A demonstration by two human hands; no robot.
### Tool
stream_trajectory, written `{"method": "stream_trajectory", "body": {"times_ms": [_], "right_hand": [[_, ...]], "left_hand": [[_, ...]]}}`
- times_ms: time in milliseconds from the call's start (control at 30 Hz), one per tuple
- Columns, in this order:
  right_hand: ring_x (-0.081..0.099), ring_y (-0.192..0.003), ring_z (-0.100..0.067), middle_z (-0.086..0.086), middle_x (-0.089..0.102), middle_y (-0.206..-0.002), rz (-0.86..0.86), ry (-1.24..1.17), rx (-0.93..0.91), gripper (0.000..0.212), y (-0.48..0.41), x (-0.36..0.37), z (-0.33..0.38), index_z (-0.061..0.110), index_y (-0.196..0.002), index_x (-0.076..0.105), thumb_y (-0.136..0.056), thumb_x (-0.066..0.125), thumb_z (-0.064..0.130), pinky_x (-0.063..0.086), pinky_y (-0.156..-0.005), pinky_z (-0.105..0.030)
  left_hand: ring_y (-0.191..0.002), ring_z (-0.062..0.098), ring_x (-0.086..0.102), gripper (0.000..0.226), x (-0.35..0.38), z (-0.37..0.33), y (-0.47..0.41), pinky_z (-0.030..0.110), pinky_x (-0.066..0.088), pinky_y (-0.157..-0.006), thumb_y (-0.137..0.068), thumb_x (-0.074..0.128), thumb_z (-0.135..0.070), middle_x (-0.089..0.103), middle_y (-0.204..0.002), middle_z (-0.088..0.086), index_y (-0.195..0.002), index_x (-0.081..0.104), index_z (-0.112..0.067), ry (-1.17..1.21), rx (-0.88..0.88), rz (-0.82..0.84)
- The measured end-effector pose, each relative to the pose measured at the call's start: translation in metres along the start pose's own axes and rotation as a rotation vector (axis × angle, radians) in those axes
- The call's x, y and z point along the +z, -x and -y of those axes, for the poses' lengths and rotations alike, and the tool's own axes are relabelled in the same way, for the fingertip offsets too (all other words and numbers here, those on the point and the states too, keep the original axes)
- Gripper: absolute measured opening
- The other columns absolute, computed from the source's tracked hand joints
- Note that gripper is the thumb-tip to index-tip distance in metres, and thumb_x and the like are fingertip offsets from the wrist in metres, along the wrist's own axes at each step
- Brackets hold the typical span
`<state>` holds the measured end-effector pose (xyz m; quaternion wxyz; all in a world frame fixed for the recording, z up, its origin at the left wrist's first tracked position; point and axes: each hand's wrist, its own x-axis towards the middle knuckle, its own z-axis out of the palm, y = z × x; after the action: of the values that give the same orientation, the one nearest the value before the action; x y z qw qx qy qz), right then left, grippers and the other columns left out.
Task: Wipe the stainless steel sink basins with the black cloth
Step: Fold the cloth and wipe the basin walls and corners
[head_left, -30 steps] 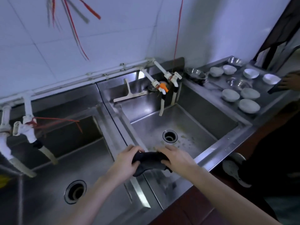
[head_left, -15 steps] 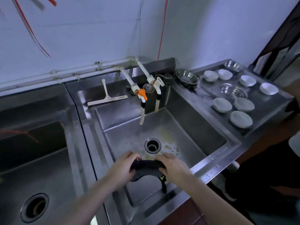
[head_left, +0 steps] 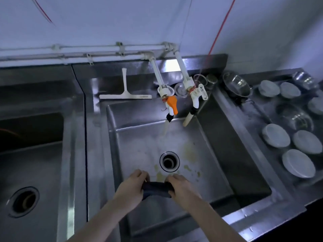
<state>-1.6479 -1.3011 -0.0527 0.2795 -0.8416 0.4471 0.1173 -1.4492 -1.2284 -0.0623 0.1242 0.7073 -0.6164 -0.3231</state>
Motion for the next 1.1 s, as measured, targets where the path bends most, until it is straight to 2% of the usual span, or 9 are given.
{"method": "stream_trajectory", "body": {"times_ms": [267,367,533,600,733,833,900,1000,1100], "right_hand": [[0.05,-0.104,-0.028,-0.009,0.051,-0.113,0.09,0.095,-0.168,0.023,-0.081,0.005,-0.028,0.011,-0.112,0.053,-0.088,0.052,0.009,0.042,-0.078,-0.037],[0.049,-0.104,-0.029,-0.009,0.052,-0.113,-0.032,0.188,-0.295,0.036,-0.109,0.013,-0.036,0.012,-0.111,0.054,-0.078,0.062,0.001,0.043,-0.07,-0.038],[0.054,-0.099,-0.034,-0.014,0.056,-0.11,-0.11,0.334,-0.439,0.068,-0.133,0.051,-0.062,0.007,-0.11,0.056,-0.048,0.081,-0.002,0.05,-0.074,-0.042],[0.054,-0.099,-0.034,-0.014,0.056,-0.111,-0.019,0.384,-0.472,0.069,-0.127,0.073,-0.073,0.007,-0.114,0.055,-0.051,0.083,0.005,0.049,-0.075,-0.041],[0.048,-0.11,-0.033,-0.012,0.046,-0.13,0.36,0.448,-0.572,0.051,-0.105,0.114,-0.101,0.015,-0.135,0.044,-0.086,0.056,0.01,0.042,-0.085,-0.041],[0.059,-0.09,-0.028,-0.008,0.061,-0.111,0.224,0.462,-0.646,0.054,-0.106,0.117,-0.104,0.019,-0.12,0.061,-0.068,0.077,0.018,0.051,-0.074,-0.036],[0.061,-0.096,-0.031,-0.01,0.063,-0.117,0.095,0.455,-0.651,0.06,-0.121,0.118,-0.102,0.019,-0.12,0.063,-0.063,0.081,0.021,0.052,-0.082,-0.041],[0.041,-0.132,-0.033,-0.007,0.039,-0.15,0.133,0.435,-0.648,0.069,-0.143,0.114,-0.091,0.028,-0.141,0.043,-0.078,0.07,0.031,0.03,-0.105,-0.061],[0.005,-0.147,-0.025,0.003,-0.002,-0.161,0.297,0.447,-0.595,0.069,-0.147,0.126,-0.082,0.036,-0.151,0.01,-0.094,0.049,0.039,0.013,-0.112,-0.057]], "left_hand": [[-0.092,0.023,0.054,0.022,0.024,-0.005,-0.032,0.038,0.05,-0.072,-0.08,0.058,-0.009,0.051,-0.104,-0.001,-0.098,0.052,-0.019,-0.038,-0.253,-0.066],[-0.089,0.023,0.051,0.029,0.039,0.005,-0.052,0.038,0.049,-0.071,-0.072,0.06,0.001,0.05,-0.103,0.003,-0.095,0.052,-0.015,-0.005,-0.31,-0.159],[-0.086,0.026,0.048,0.028,0.076,0.025,-0.069,0.04,0.045,-0.057,-0.066,0.061,0.007,0.047,-0.098,0.01,-0.087,0.049,-0.009,-0.142,-0.289,-0.289],[-0.092,0.028,0.048,0.027,0.098,0.033,-0.066,0.038,0.043,-0.059,-0.072,0.058,0.005,0.047,-0.103,0.012,-0.093,0.049,-0.008,-0.198,-0.274,-0.173],[-0.118,0.03,0.039,0.052,0.135,0.043,-0.049,0.038,0.046,-0.083,-0.083,0.054,-0.005,0.041,-0.129,0.011,-0.132,0.04,-0.014,-0.331,-0.339,0.395],[-0.126,0.028,0.037,0.062,0.136,0.043,-0.045,0.038,0.039,-0.096,-0.084,0.053,-0.01,0.039,-0.138,0.009,-0.141,0.031,-0.018,-0.359,-0.358,0.395],[-0.124,0.029,0.039,0.059,0.125,0.042,-0.049,0.037,0.035,-0.098,-0.085,0.05,-0.013,0.042,-0.137,0.009,-0.141,0.032,-0.018,-0.399,-0.327,0.312],[-0.122,0.029,0.041,0.049,0.098,0.039,-0.056,0.038,0.033,-0.099,-0.085,0.048,-0.016,0.046,-0.131,0.01,-0.134,0.039,-0.018,-0.446,-0.278,0.171],[-0.118,0.027,0.043,0.037,0.073,0.038,-0.059,0.038,0.031,-0.099,-0.085,0.048,-0.017,0.05,-0.121,0.008,-0.121,0.049,-0.017,-0.559,-0.215,0.124]]}}
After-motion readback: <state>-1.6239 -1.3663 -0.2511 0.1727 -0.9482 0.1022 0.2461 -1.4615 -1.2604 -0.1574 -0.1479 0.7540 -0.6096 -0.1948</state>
